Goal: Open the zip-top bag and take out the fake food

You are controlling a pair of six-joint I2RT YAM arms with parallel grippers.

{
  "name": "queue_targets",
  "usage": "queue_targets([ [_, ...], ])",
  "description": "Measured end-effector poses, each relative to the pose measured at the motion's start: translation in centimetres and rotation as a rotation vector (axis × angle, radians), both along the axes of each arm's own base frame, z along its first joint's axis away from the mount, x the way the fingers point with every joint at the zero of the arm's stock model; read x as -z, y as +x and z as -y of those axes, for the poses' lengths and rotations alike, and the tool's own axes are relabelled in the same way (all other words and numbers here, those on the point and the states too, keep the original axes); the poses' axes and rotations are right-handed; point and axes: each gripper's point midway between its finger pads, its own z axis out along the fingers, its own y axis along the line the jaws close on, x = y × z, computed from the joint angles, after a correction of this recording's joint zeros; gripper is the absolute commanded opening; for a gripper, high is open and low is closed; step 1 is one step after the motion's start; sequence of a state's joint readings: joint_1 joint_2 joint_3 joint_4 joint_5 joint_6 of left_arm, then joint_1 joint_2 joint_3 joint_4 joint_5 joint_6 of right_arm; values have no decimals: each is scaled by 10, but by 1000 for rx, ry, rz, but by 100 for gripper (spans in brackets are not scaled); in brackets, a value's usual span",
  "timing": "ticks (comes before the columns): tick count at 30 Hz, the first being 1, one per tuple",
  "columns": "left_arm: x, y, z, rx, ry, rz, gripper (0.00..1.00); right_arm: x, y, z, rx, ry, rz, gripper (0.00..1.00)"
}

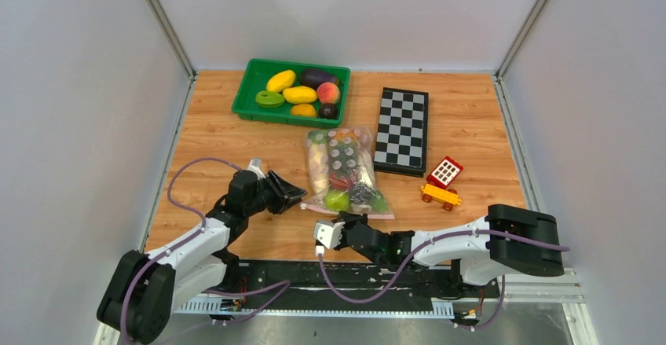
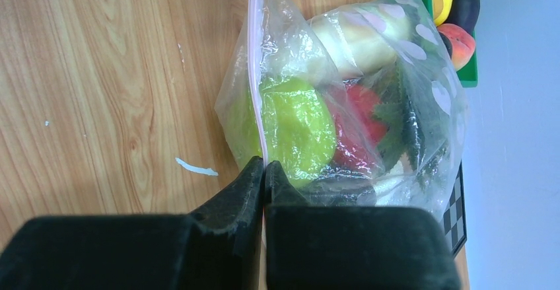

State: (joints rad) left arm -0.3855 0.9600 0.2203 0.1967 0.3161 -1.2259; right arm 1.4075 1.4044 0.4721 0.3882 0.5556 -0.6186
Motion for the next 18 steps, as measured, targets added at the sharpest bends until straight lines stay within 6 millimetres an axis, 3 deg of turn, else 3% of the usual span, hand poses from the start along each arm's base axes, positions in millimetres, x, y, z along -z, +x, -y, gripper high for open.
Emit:
queue_targets([
  [11, 3, -3, 9, 42, -12, -2, 36, -2, 0, -1, 0, 22, 4, 0],
  [16, 4, -6, 14, 64, -20, -1, 17, -2, 0, -2, 1, 23, 4, 3],
  [18, 4, -7, 14, 64, -22, 0, 8, -2, 0, -2, 1, 23, 4, 9],
])
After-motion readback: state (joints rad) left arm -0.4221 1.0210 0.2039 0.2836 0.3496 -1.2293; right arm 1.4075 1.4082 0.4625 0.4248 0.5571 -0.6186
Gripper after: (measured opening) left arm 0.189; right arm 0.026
